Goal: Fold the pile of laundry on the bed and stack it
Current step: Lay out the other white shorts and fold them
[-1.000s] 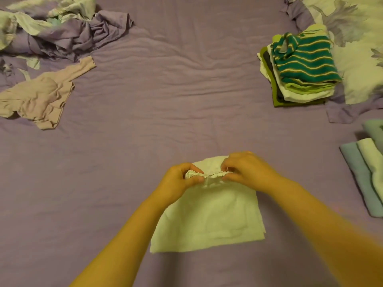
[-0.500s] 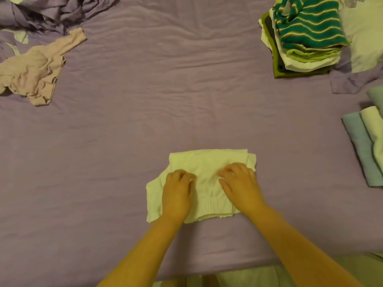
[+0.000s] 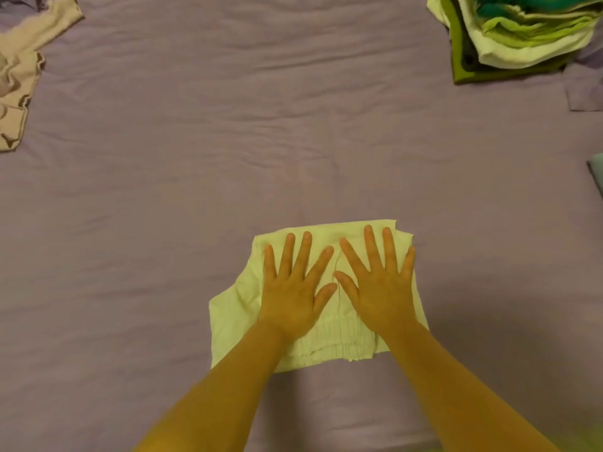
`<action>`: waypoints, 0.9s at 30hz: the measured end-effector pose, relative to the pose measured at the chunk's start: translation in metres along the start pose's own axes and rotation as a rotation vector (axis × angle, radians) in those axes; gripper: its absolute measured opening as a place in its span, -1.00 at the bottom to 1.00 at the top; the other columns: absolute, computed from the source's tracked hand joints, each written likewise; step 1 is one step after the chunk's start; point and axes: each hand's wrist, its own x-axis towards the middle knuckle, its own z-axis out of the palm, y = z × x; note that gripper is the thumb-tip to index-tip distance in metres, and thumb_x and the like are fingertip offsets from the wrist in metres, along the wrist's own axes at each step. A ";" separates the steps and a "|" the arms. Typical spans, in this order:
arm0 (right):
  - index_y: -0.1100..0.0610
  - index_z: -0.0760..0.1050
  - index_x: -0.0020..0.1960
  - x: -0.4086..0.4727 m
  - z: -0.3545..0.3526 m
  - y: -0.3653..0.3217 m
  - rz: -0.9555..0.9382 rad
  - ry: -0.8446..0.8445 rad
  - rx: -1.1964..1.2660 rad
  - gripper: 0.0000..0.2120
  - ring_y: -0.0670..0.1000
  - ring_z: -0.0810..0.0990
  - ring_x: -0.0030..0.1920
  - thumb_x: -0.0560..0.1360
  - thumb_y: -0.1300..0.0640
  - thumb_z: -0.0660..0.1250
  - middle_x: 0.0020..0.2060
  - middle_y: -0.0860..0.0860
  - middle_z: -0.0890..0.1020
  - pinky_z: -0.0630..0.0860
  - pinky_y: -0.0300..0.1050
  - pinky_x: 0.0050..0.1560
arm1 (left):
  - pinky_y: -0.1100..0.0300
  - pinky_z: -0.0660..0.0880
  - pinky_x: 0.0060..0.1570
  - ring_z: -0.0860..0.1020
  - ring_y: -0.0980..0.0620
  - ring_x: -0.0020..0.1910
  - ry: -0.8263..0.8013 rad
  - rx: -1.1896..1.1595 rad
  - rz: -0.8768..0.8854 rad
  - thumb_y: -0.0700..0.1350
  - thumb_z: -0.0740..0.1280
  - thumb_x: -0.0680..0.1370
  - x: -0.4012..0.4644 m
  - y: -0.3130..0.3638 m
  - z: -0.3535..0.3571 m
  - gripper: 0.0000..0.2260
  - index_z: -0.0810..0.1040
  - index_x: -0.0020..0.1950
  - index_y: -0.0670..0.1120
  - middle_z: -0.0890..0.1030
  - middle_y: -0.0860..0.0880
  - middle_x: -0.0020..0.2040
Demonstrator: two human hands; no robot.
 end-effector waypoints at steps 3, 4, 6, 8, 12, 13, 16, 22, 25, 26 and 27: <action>-0.05 0.09 0.52 0.006 0.006 0.001 0.000 -0.018 -0.013 -0.35 0.28 0.09 0.50 0.53 -0.32 -0.24 0.52 0.13 0.13 0.02 0.49 0.36 | -0.27 -0.13 0.44 -0.07 -0.21 0.54 -0.031 -0.002 -0.012 0.29 -0.12 0.60 0.004 0.000 0.005 -0.42 -0.02 0.57 0.09 -0.02 -0.09 0.58; -0.06 0.05 0.52 0.006 0.002 0.001 -0.013 -0.037 -0.019 -0.34 0.27 0.05 0.50 0.53 -0.32 -0.28 0.52 0.12 0.09 -0.01 0.48 0.37 | -0.27 -0.14 0.43 -0.08 -0.21 0.54 -0.067 0.000 -0.016 0.29 -0.14 0.60 0.004 0.001 0.000 -0.42 -0.03 0.57 0.09 -0.03 -0.09 0.58; -0.06 -0.01 0.52 0.001 -0.009 0.002 -0.024 -0.044 0.016 -0.33 0.26 0.02 0.51 0.52 -0.32 -0.38 0.53 0.11 0.06 -0.02 0.46 0.39 | -0.28 -0.23 0.44 -0.16 -0.20 0.54 -0.124 0.009 0.000 0.31 -0.20 0.58 0.002 0.001 -0.013 -0.41 -0.15 0.56 0.12 -0.15 -0.07 0.57; -0.05 -0.06 0.51 -0.007 -0.020 0.005 0.081 -0.031 0.079 -0.27 0.26 0.00 0.52 0.47 -0.36 -0.46 0.53 0.13 0.04 0.04 0.41 0.40 | -0.23 -0.35 0.42 -0.26 -0.16 0.53 -0.161 0.006 -0.031 0.36 -0.24 0.55 -0.002 -0.005 -0.026 -0.38 -0.34 0.51 0.14 -0.30 -0.03 0.54; -0.02 -0.24 0.55 -0.021 -0.031 0.009 0.532 -0.056 0.312 -0.04 0.20 -0.05 0.53 0.35 -0.51 -0.03 0.54 0.18 -0.05 0.07 0.23 0.44 | -0.19 -0.06 0.45 -0.08 -0.15 0.55 -0.219 -0.263 -0.613 0.49 0.04 0.41 -0.017 -0.020 -0.051 -0.09 -0.26 0.55 0.05 -0.13 -0.08 0.58; 0.00 -0.23 0.55 -0.022 -0.035 0.006 0.572 -0.063 0.363 0.01 0.19 0.00 0.52 0.34 -0.48 0.11 0.54 0.18 -0.01 0.11 0.22 0.43 | -0.17 0.10 0.42 0.05 -0.16 0.53 -0.218 -0.351 -0.706 0.48 0.14 0.38 -0.019 -0.021 -0.058 -0.04 -0.18 0.57 0.01 -0.02 -0.10 0.57; 0.10 -0.18 0.56 -0.017 -0.046 -0.004 0.665 -0.009 0.567 0.09 0.24 0.17 0.46 0.33 -0.32 0.39 0.51 0.16 0.10 0.30 0.25 0.32 | -0.08 0.41 0.16 0.39 -0.18 0.32 -0.203 -0.563 -0.849 0.39 0.33 0.36 -0.020 -0.025 -0.072 -0.05 0.05 0.54 -0.09 0.22 -0.12 0.46; 0.22 0.12 0.49 -0.018 -0.061 -0.015 0.807 -0.036 0.901 -0.16 0.24 0.45 0.28 0.40 -0.05 0.47 0.31 0.20 0.45 0.44 0.15 0.20 | 0.26 0.41 -0.33 0.54 0.10 -0.21 -0.356 -1.047 -0.925 0.13 0.46 0.42 -0.012 -0.042 -0.099 -0.53 0.53 0.14 -0.18 0.62 -0.05 -0.02; 0.20 0.13 0.50 -0.027 -0.083 -0.015 0.736 0.026 0.987 -0.23 0.19 0.38 0.34 0.45 0.00 0.43 0.37 0.16 0.39 0.34 0.00 0.24 | 0.27 0.46 -0.27 0.58 0.06 -0.11 -0.337 -1.109 -0.794 0.09 0.42 0.48 -0.014 -0.038 -0.126 -0.62 0.56 0.16 -0.14 0.64 -0.04 0.03; 0.19 0.13 0.50 -0.030 -0.095 -0.013 0.720 0.058 1.006 -0.25 0.18 0.37 0.35 0.46 0.01 0.42 0.38 0.15 0.38 0.32 -0.04 0.22 | 0.20 0.50 -0.13 0.59 0.00 0.00 -0.342 -1.111 -0.740 0.09 0.39 0.50 -0.014 -0.036 -0.137 -0.60 0.54 0.21 -0.13 0.63 -0.06 0.10; 0.18 0.14 0.49 -0.033 -0.107 -0.009 0.705 0.088 1.020 -0.27 0.17 0.37 0.35 0.47 0.03 0.42 0.38 0.14 0.38 0.31 -0.08 0.20 | 0.12 0.52 0.02 0.58 -0.04 0.09 -0.357 -1.116 -0.685 0.09 0.37 0.51 -0.014 -0.034 -0.149 -0.59 0.52 0.26 -0.12 0.61 -0.07 0.16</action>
